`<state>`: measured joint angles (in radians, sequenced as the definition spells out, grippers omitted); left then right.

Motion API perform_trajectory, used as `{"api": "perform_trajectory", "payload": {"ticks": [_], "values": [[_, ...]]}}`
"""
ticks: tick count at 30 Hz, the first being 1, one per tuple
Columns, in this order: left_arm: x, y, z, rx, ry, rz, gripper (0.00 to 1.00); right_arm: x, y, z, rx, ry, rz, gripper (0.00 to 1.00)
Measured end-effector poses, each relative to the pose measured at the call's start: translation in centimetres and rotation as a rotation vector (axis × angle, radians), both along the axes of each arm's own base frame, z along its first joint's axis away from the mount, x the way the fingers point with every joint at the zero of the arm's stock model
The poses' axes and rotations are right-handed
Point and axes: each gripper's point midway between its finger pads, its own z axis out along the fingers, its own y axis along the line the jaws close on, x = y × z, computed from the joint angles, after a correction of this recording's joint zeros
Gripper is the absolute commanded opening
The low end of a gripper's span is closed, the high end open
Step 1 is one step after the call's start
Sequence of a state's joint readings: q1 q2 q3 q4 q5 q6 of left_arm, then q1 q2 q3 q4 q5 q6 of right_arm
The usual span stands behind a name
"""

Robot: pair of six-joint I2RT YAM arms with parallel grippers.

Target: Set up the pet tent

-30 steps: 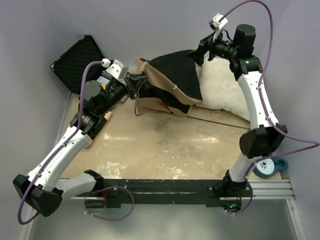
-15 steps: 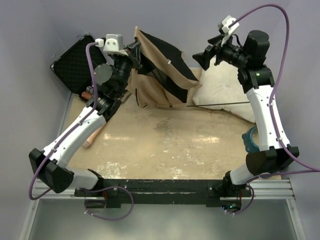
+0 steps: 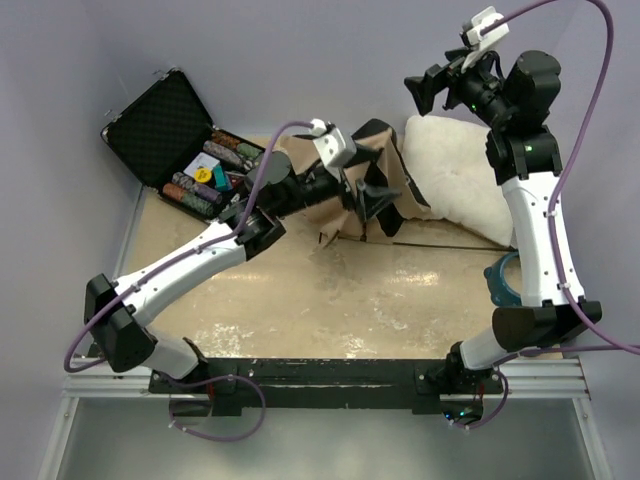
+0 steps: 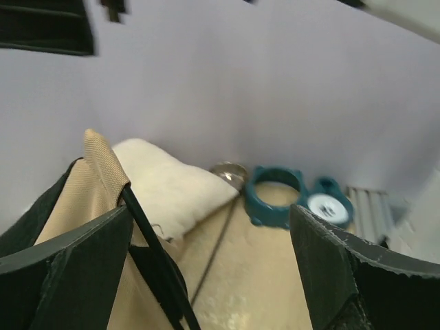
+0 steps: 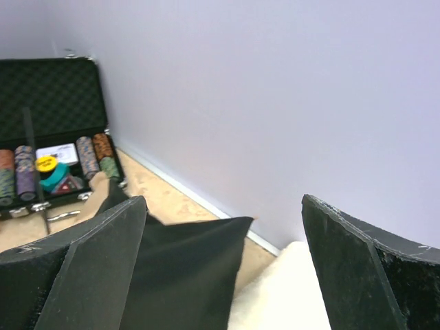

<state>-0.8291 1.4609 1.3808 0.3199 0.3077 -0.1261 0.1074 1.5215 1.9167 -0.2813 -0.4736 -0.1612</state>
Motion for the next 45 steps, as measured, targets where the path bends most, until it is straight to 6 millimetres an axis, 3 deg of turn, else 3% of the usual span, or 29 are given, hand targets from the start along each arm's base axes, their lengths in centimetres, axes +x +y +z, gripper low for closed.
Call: {"api": "perform_trajectory", "payload": {"ticks": [3,5,8,9,13,18,21,23,27,32,36,42,44,45], "values": [[-3.8,0.6,-1.3,0.097,-0.036,-0.212,0.99,0.0,-0.8,0.4,0.004,-0.008,-0.044,0.99],[-4.1,2.8,-0.6,0.125,-0.061,-0.27,0.99,0.3,-0.9,0.3,0.01,0.004,-0.05,0.98],[-4.0,6.0,2.1,0.163,-0.119,-0.325,0.98,1.1,-0.3,-0.7,0.034,0.055,-0.023,0.98],[-3.0,8.0,3.1,0.179,-0.149,-0.302,0.97,1.3,0.1,-1.4,0.041,0.079,0.0,0.98],[-4.3,12.1,5.0,0.224,-0.211,-0.326,0.91,1.9,3.3,-6.3,0.059,0.232,0.151,0.98],[-5.6,14.4,4.2,0.3,-0.237,-0.316,0.94,-1.4,9.9,-14.3,0.005,0.454,0.366,0.98],[-4.1,15.1,3.2,0.348,-0.207,-0.202,0.95,-3.7,12.8,-17.6,-0.023,0.548,0.438,0.98],[-2.3,15.7,2.3,0.383,-0.16,-0.119,0.95,-3.9,12.7,-19.2,-0.035,0.587,0.408,0.98],[2.5,16.9,-1.7,0.466,-0.001,-0.001,0.92,-3.2,9.1,-20.2,-0.032,0.623,0.277,0.98],[6.7,18.3,-10.0,0.571,0.234,0.079,0.93,-5.9,5.0,-21.8,-0.053,0.675,0.161,0.98],[6.9,19.2,-15.5,0.641,0.355,0.096,0.9,-7.9,3.4,-25.7,-0.093,0.758,0.073,0.99],[4.9,19.9,-21.6,0.715,0.453,0.046,0.88,-6.6,0.2,-30.2,-0.109,0.878,-0.049,0.97],[4.0,20.2,-23.0,0.733,0.478,0.029,0.87,-6.3,0.1,-31.6,-0.103,0.922,-0.041,0.92],[3.7,20.3,-23.3,0.739,0.483,0.024,0.85,-6.4,0.5,-32.4,-0.095,0.95,-0.017,0.82]]}}
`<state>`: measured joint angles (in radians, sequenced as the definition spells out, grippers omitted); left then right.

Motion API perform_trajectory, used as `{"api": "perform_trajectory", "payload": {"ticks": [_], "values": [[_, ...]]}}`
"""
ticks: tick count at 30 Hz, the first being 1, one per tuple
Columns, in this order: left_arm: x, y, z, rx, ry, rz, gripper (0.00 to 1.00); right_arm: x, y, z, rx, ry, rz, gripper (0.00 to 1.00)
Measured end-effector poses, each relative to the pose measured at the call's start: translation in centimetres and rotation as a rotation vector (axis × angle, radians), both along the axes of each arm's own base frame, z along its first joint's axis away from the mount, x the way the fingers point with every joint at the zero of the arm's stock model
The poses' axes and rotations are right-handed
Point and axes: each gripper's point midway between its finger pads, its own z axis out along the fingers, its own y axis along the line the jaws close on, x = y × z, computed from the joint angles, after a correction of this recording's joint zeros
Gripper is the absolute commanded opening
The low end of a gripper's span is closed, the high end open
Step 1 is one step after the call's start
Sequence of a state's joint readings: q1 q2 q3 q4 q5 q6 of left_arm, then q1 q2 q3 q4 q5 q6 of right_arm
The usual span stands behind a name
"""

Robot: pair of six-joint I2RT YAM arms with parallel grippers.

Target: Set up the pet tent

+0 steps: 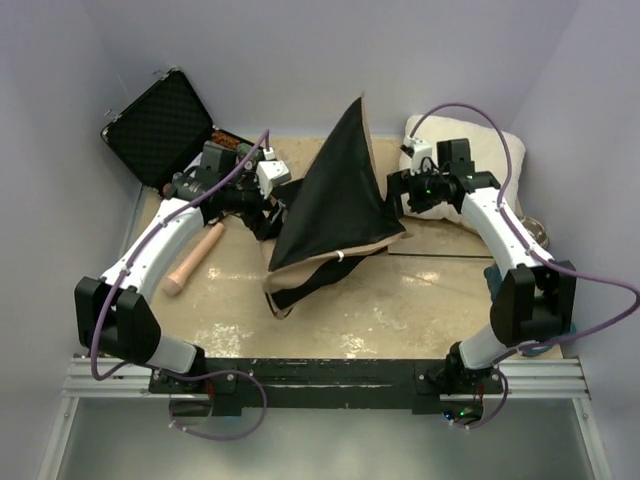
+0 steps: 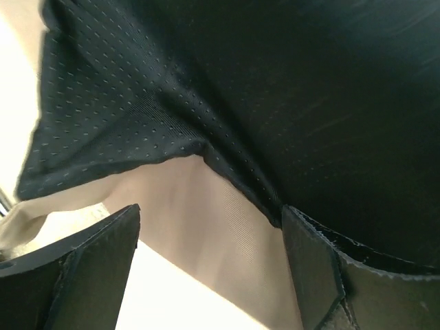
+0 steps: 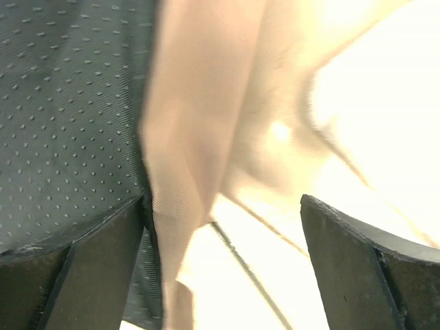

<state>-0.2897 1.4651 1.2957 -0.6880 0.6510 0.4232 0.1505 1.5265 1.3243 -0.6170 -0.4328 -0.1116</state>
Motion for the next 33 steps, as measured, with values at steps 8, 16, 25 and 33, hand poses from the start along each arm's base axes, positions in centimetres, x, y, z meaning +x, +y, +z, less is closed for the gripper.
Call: {"api": "perform_trajectory", "payload": {"ticks": [8,16,25,33], "values": [[-3.5,-0.1,1.4,-0.049,-0.034,-0.088,0.82,-0.4,3.3,-0.6,0.129,0.122,0.176,0.0],[-8.7,-3.7,3.0,-0.216,-0.051,-0.221,0.82,10.2,5.4,12.9,0.117,-0.296,0.293,0.01],[-3.7,-11.4,1.7,-0.283,0.063,-0.182,0.88,18.3,2.1,8.4,-0.061,-0.319,0.179,0.93],[0.9,-6.5,9.6,-0.392,-0.119,-0.017,1.0,14.5,-0.9,17.2,-0.084,-0.581,0.117,0.99]]}}
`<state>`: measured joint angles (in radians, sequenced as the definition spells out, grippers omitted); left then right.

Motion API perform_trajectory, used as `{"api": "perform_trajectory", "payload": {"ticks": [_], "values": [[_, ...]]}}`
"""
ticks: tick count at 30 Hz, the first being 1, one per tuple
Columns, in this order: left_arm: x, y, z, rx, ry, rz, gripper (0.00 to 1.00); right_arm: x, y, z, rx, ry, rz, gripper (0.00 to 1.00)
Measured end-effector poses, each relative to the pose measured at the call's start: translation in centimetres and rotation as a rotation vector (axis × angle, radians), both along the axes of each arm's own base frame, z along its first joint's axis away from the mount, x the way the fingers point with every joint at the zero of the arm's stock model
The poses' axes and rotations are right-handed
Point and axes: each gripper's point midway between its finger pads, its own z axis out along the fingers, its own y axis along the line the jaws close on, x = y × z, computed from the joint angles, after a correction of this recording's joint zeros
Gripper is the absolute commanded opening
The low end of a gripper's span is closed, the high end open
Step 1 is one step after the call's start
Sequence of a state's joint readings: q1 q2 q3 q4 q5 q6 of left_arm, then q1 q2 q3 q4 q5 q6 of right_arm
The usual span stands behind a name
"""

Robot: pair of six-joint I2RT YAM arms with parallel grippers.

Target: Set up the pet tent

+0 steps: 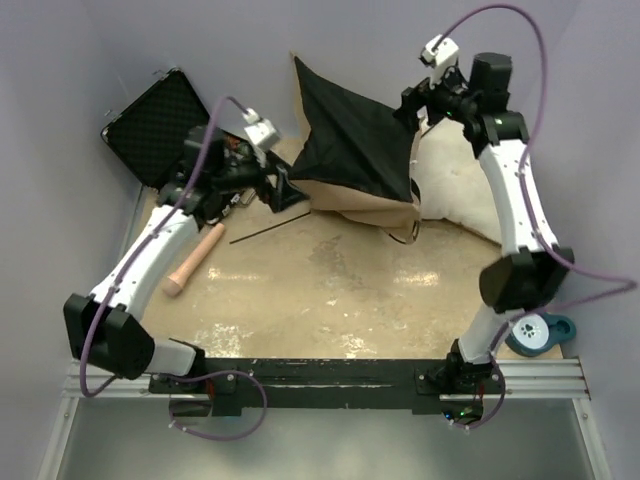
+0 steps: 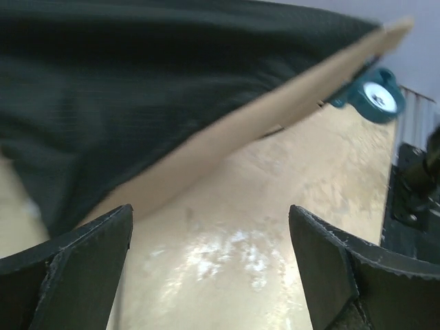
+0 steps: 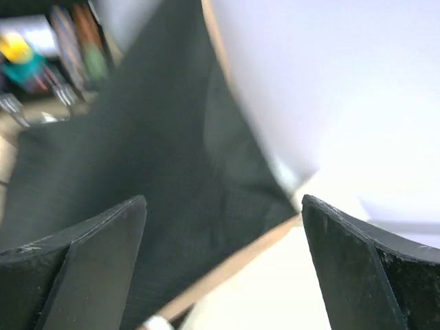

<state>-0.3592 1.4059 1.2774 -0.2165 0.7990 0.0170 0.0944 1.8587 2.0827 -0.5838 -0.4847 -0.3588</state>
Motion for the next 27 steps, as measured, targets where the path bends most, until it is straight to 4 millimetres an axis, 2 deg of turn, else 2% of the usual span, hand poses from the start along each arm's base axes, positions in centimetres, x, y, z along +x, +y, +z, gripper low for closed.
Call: {"api": "perform_trajectory", "payload": {"ticks": [3,5,6,7,9,11,13,14,16,18,19,21,23,27], "values": [[1.7,4.6,4.5,-0.027,-0.093,0.138,1.0,-5.6,1.0,8.3,0.041,-0.245,0.082,0.98],[2.1,6.9,6.6,-0.018,-0.148,0.226,1.0,-9.8,2.5,14.1,0.046,-0.423,0.166,0.98],[2.0,7.7,7.1,-0.006,-0.17,0.256,1.0,-11.8,3.8,16.8,0.034,-0.501,0.212,0.98],[1.6,8.8,7.1,0.02,-0.177,0.289,1.0,-14.7,7.0,20.4,0.02,-0.618,0.304,0.98],[1.5,9.8,6.0,0.04,-0.173,0.293,0.98,-16.8,10.9,21.8,0.016,-0.663,0.404,0.98],[1.6,11.0,3.3,0.066,-0.13,0.311,0.96,-17.1,14.1,20.8,0.007,-0.639,0.482,0.98],[2.1,12.1,-0.7,0.082,-0.065,0.325,0.94,-15.6,15.8,18.6,-0.014,-0.575,0.496,0.98],[2.1,12.4,-2.8,0.085,-0.028,0.325,0.93,-14.1,16.6,16.5,-0.035,-0.521,0.493,0.98],[2.3,12.6,-6.4,0.08,0.023,0.315,0.92,-11.2,18.1,11.0,-0.08,-0.381,0.485,0.99],[2.4,12.3,-8.8,0.063,0.03,0.29,0.91,-9.3,19.0,5.6,-0.124,-0.255,0.474,0.99],[2.6,12.0,-9.8,0.05,0.02,0.268,0.9,-8.9,19.4,3.0,-0.149,-0.194,0.47,0.99],[3.0,11.5,-10.8,0.026,0.0,0.231,0.88,-8.9,20.2,-0.5,-0.195,-0.115,0.483,0.98],[4.1,11.0,-11.3,0.005,-0.037,0.2,0.86,-9.3,21.0,-1.8,-0.222,-0.087,0.512,0.97],[6.5,10.6,-12.3,-0.021,-0.111,0.173,0.81,-9.3,22.5,-0.4,-0.234,-0.125,0.545,0.97]]}}
